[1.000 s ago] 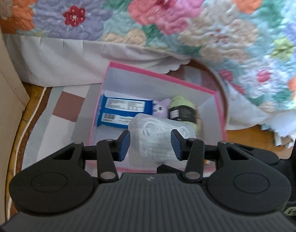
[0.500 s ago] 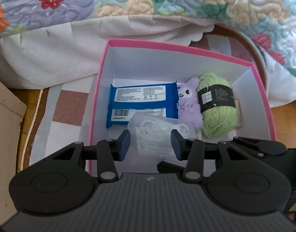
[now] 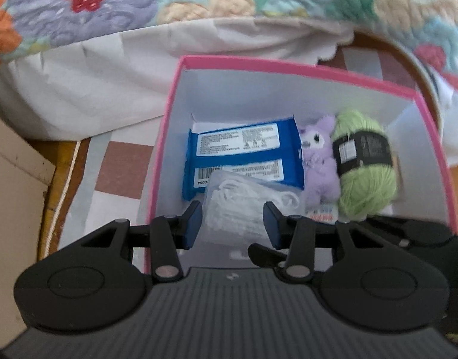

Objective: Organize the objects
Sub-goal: 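Lower the floss-pick box into the box and open the left tool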

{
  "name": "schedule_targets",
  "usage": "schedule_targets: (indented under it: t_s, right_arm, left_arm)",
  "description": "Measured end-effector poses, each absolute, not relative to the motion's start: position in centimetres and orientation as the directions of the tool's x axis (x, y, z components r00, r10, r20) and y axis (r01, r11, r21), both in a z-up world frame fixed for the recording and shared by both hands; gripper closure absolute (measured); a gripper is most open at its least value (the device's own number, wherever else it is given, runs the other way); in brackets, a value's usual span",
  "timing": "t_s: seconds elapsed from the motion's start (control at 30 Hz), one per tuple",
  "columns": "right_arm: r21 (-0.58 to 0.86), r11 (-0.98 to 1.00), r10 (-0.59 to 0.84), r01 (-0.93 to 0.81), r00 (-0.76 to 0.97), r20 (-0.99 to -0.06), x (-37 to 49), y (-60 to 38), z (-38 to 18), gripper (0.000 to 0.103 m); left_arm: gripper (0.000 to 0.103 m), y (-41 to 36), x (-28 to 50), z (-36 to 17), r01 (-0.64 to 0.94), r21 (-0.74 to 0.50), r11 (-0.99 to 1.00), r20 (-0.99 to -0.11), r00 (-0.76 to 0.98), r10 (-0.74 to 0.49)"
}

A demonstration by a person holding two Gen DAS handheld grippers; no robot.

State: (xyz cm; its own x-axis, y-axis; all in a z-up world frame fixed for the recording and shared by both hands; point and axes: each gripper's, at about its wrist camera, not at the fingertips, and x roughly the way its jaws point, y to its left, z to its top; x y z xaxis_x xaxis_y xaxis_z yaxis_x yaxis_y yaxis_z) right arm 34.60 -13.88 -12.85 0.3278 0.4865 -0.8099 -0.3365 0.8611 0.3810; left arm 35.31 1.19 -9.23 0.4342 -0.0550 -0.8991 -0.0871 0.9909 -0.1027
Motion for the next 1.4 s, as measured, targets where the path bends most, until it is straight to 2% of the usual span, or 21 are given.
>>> schedule_targets:
  t_s: [0.1, 0.4, 0.6, 0.73, 0.87, 1.1, 1.4]
  right_arm:
    - [0.376, 0.861, 0.485, -0.343, 0.330, -0.810, 34.5, -13.9, -13.0, 0.052]
    - [0.350, 0.883, 0.449, -0.314, 0.343, -0.825, 34.7, -12.4, -13.2, 0.054]
    - [0.216, 0.895, 0.370, -0.391, 0.380, -0.848, 34.6, -10.4, -12.3, 0.054]
    - [0.260, 0.858, 0.442, -0.442, 0.379, -0.813, 34.8, -11.0, -12.2, 0.052]
    - [0.319, 0.869, 0.465, -0.378, 0.401, -0.789, 34.1, -13.3, -11.6, 0.050]
    - [0.372, 0.869, 0.489, -0.327, 0.449, -0.747, 31.0, -16.2, -8.3, 0.048]
    - [0.261, 0.895, 0.425, -0.361, 0.516, -0.744, 26.6, -17.7, -2.0, 0.040]
  left_arm:
    - [0.059, 1.9, 34.9, -8.7, -0.101, -0.158, 0.982, -0.882, 0.462, -0.095]
    - [0.059, 2.6, 34.2, -7.6, -0.125, -0.198, 0.972, -0.850, 0.516, -0.107]
    - [0.059, 3.4, 33.7, -7.5, -0.139, -0.200, 0.970, -0.847, 0.522, -0.099]
    - [0.059, 4.1, 33.5, -7.3, -0.150, -0.214, 0.965, -0.846, 0.522, -0.106]
    - [0.058, 4.2, 33.0, -6.9, -0.138, -0.194, 0.971, -0.843, 0.530, -0.093]
    - [0.055, 4.4, 30.8, -5.5, -0.114, -0.201, 0.973, -0.841, 0.530, -0.112]
    - [0.049, 4.0, 26.5, -1.1, -0.084, -0.195, 0.977, -0.847, 0.517, -0.124]
